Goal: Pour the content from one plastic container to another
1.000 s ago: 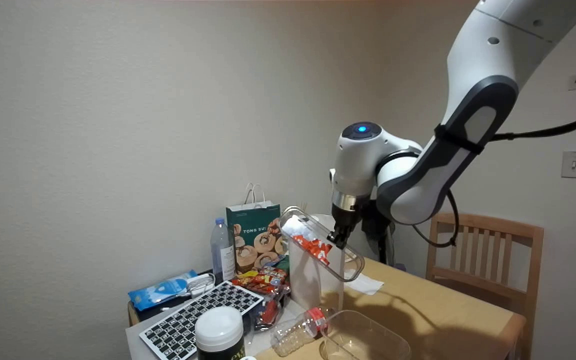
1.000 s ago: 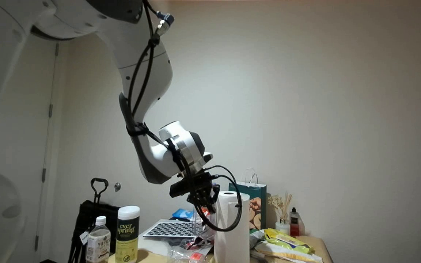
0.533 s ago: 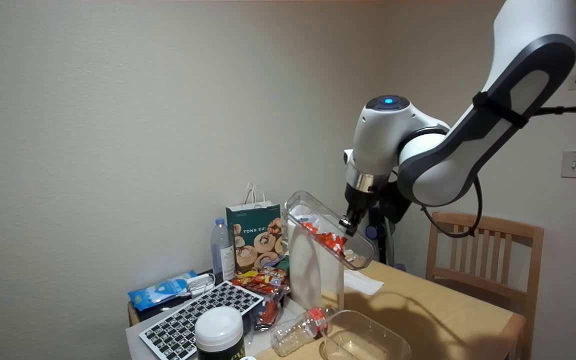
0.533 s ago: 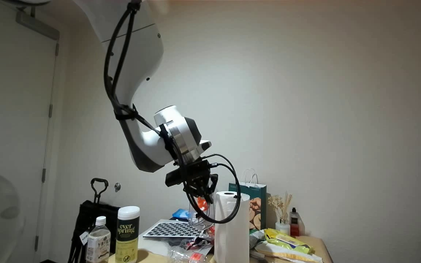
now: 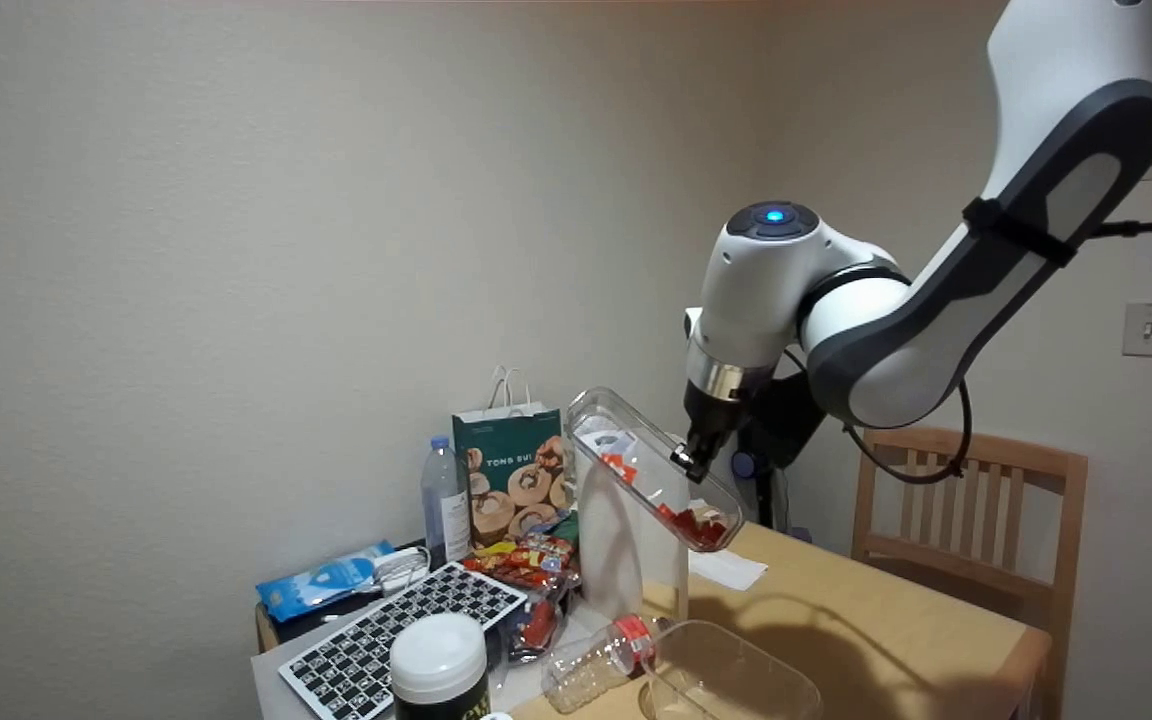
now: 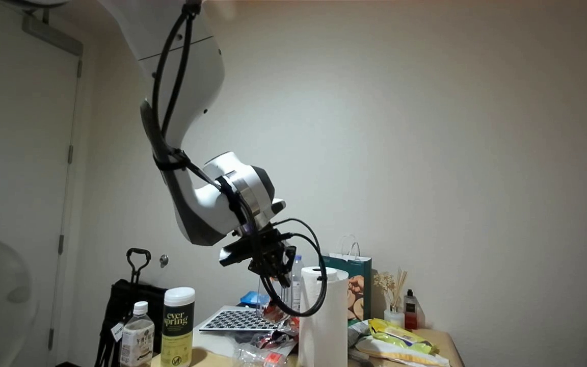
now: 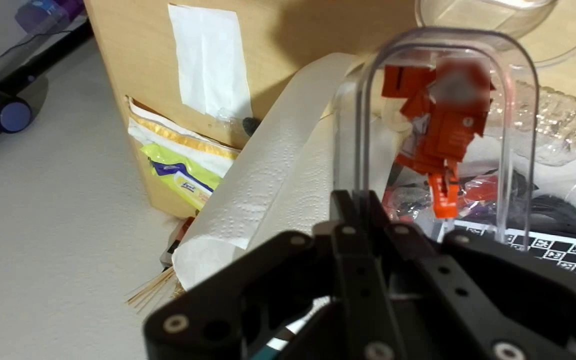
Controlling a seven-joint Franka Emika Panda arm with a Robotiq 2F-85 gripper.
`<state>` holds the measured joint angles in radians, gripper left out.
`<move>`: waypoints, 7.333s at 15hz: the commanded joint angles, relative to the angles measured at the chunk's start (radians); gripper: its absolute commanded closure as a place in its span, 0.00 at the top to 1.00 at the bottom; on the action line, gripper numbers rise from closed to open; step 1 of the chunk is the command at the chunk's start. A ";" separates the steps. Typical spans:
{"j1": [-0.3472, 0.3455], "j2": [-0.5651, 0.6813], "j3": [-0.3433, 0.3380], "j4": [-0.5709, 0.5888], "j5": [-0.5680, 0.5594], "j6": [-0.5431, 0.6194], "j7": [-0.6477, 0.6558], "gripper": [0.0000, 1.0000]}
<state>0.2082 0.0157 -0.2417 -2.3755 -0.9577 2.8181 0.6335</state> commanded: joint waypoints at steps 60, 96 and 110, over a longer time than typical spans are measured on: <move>0.184 0.000 0.171 0.036 -1.652 0.172 1.298 0.06; 0.000 0.198 0.418 -0.140 -0.821 -0.832 0.683 0.06; 0.071 0.315 0.498 -0.102 -0.795 -1.197 0.686 0.05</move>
<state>0.2599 0.2890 0.2292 -2.4974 -1.7677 1.7253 1.3229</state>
